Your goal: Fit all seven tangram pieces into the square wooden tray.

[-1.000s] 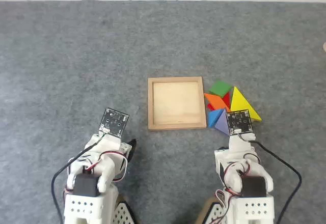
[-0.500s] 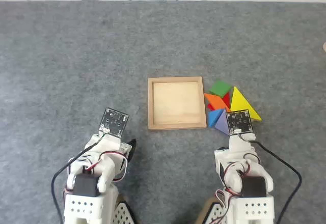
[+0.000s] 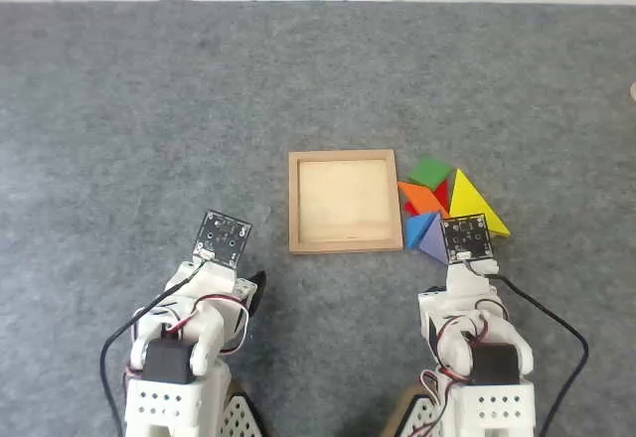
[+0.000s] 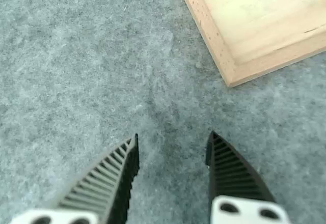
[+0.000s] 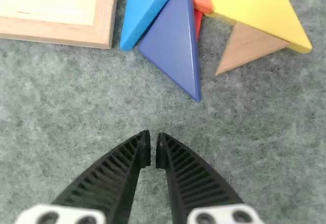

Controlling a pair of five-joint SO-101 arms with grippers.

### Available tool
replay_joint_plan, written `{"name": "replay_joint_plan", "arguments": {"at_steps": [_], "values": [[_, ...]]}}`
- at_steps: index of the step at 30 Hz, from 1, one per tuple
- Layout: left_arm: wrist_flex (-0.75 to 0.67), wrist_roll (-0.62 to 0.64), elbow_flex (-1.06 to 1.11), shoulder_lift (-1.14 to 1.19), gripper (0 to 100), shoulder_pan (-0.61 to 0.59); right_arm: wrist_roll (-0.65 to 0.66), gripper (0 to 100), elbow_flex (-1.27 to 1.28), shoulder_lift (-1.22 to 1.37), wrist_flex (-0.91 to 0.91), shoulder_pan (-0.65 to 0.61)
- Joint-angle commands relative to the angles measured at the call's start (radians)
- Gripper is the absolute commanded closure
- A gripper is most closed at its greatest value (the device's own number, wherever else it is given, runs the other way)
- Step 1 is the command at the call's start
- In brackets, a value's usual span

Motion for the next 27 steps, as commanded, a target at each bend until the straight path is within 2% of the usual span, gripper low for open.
{"name": "replay_joint_plan", "arguments": {"at_steps": [1,15,18,20,24,27], "values": [[0.003,-0.009,-0.01,-0.02,79,-0.005,0.003,95.9,0.017,-0.013,0.007,0.005],[0.003,-0.009,-0.01,-0.02,79,-0.005,0.003,95.7,0.017,-0.013,0.005,0.002],[0.003,-0.009,-0.01,-0.02,79,-0.005,0.014,95.7,0.015,-0.012,-0.042,0.008],[0.003,-0.009,-0.01,-0.02,79,-0.005,0.098,95.7,0.014,-0.013,-0.114,0.041],[0.003,-0.009,-0.01,-0.02,79,-0.005,0.393,95.9,-0.028,-0.013,-0.193,0.127],[0.003,-0.009,-0.01,-0.02,79,-0.003,0.404,95.7,-0.12,-0.004,-0.13,0.191]]}}
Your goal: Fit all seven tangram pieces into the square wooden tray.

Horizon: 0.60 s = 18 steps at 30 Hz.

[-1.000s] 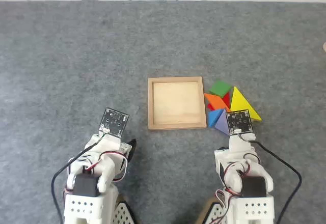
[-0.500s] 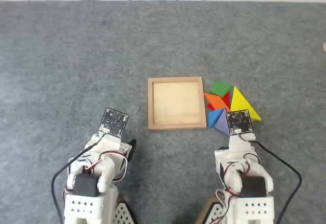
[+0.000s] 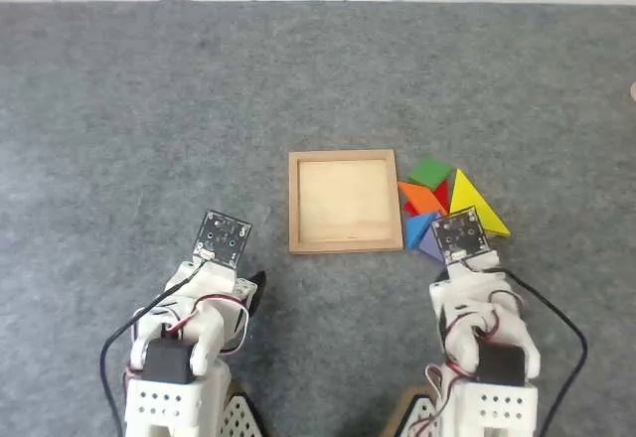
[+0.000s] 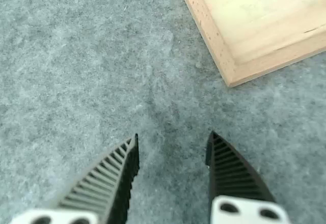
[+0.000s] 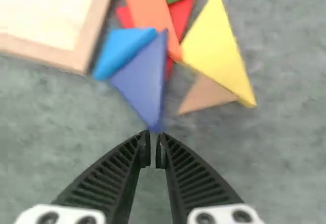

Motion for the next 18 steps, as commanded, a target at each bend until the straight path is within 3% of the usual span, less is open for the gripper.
{"name": "replay_joint_plan", "arguments": {"at_steps": [1,11,18], "values": [[0.003,-0.009,-0.01,-0.02,79,-0.003,0.052,95.7,-0.138,-0.002,0.051,0.067],[0.003,-0.009,-0.01,-0.02,79,-0.005,0.126,95.7,-0.382,0.042,0.09,0.071],[0.003,-0.009,-0.01,-0.02,79,-0.005,0.115,95.7,-0.658,0.57,0.008,0.068]]}}
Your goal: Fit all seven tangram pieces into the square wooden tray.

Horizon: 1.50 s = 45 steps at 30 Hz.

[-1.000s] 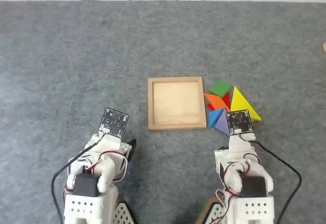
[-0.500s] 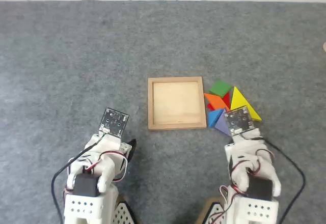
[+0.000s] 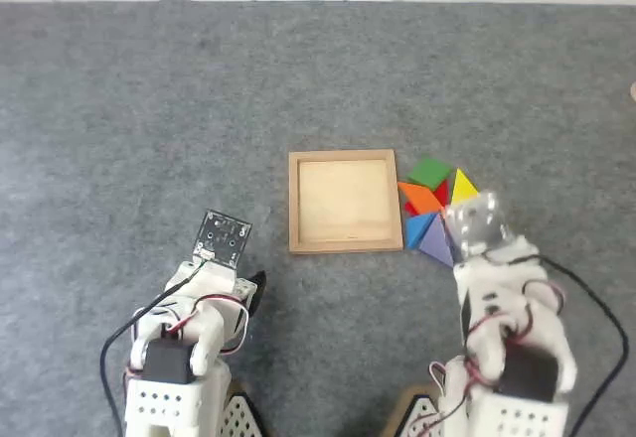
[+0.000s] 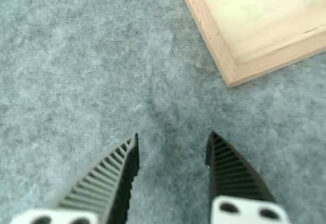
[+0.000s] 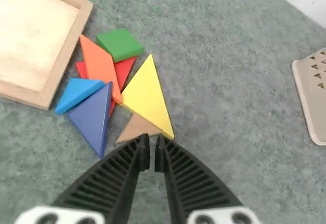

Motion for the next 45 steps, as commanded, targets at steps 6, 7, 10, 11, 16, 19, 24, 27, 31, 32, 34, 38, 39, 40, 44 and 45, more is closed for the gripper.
{"name": "replay_joint_plan", "arguments": {"at_steps": [6,7,10,11,16,19,24,27,31,32,34,38,39,40,44,45], "values": [[0.003,-0.009,-0.01,-0.02,79,-0.005,-0.092,95.7,-0.532,0.878,-0.027,-0.081],[0.003,-0.009,-0.01,-0.02,79,-0.005,-0.098,95.7,-0.571,0.966,-0.027,-0.108],[0.003,-0.009,-0.01,-0.02,79,-0.005,-0.133,95.7,-0.647,1.181,-0.038,-0.197],[0.003,-0.009,-0.01,-0.02,79,-0.005,-0.14,95.6,-0.664,1.234,-0.038,-0.228],[0.003,-0.009,-0.01,-0.02,79,-0.005,-0.173,95.4,-0.637,1.348,-0.151,-0.283],[0.003,-0.009,-0.01,-0.02,79,-0.005,-0.178,89.7,-0.618,1.36,-0.209,-0.282],[0.003,-0.009,-0.01,-0.02,79,-0.005,-0.215,74.3,-0.597,1.362,-0.317,-0.283],[0.003,-0.009,-0.01,-0.02,79,-0.005,-0.255,71.6,-0.595,1.366,-0.369,-0.286],[0.003,-0.009,-0.01,-0.02,79,-0.005,-0.255,72.5,-0.601,1.435,-0.404,-0.303],[0.003,-0.009,-0.01,-0.02,79,-0.005,-0.255,72.5,-0.601,1.465,-0.417,-0.305],[0.003,-0.009,-0.01,-0.02,79,-0.005,-0.255,72.5,-0.603,1.532,-0.446,-0.305],[0.003,-0.009,-0.01,-0.02,79,-0.005,-0.253,72.5,-0.62,1.61,-0.458,-0.302],[0.003,-0.009,-0.01,-0.02,79,-0.005,-0.253,72.5,-0.634,1.61,-0.43,-0.3],[0.003,-0.009,-0.01,-0.02,79,-0.005,-0.253,72.5,-0.641,1.609,-0.407,-0.298],[0.003,-0.009,-0.01,-0.02,79,-0.003,-0.256,72.5,-0.643,1.61,-0.357,-0.286],[0.003,-0.009,-0.01,-0.02,79,-0.003,-0.259,72.5,-0.646,1.61,-0.346,-0.272]]}}
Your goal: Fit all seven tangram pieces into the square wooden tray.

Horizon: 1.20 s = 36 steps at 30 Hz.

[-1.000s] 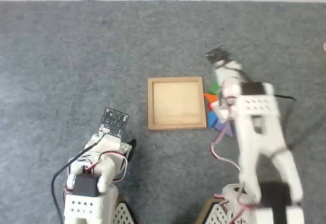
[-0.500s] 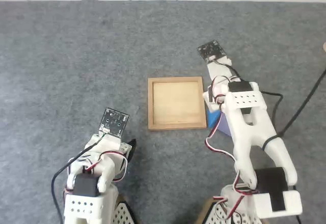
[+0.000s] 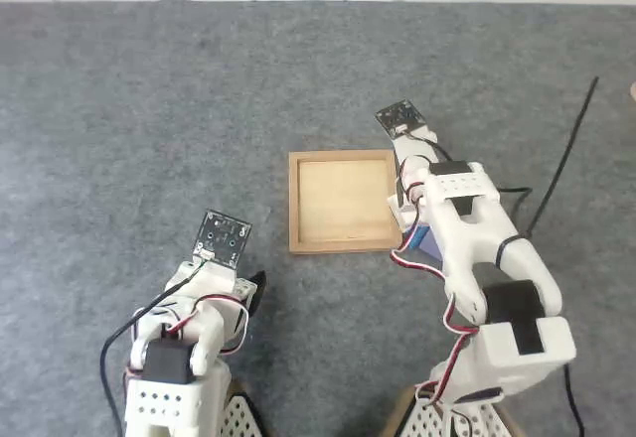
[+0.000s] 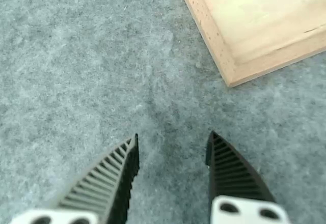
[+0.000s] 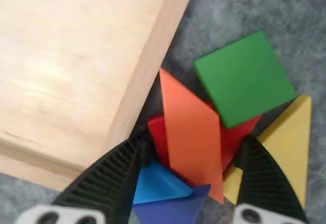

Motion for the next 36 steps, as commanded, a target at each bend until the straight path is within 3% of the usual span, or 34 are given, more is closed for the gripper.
{"name": "replay_joint_plan", "arguments": {"at_steps": [1,5,12,24,29,36], "values": [[0.003,-0.009,-0.01,-0.02,79,-0.005,-0.014,72.6,-0.043,0.004,0.053,0.033],[0.003,-0.009,-0.01,-0.02,79,-0.005,-0.015,76.5,-0.043,0.004,0.073,0.14],[0.003,-0.009,-0.01,-0.02,79,-0.005,-0.017,95.6,-0.046,-0.001,0.067,0.271],[0.003,-0.009,-0.01,-0.02,79,-0.005,-0.02,92.8,-0.069,-0.061,-0.021,0.173],[0.003,-0.009,-0.01,-0.02,79,-0.005,-0.098,92.3,-0.069,-0.036,-0.091,0.128],[0.003,-0.009,-0.01,-0.02,79,-0.005,-0.166,79.7,-0.058,-0.163,-0.09,0.142]]}}
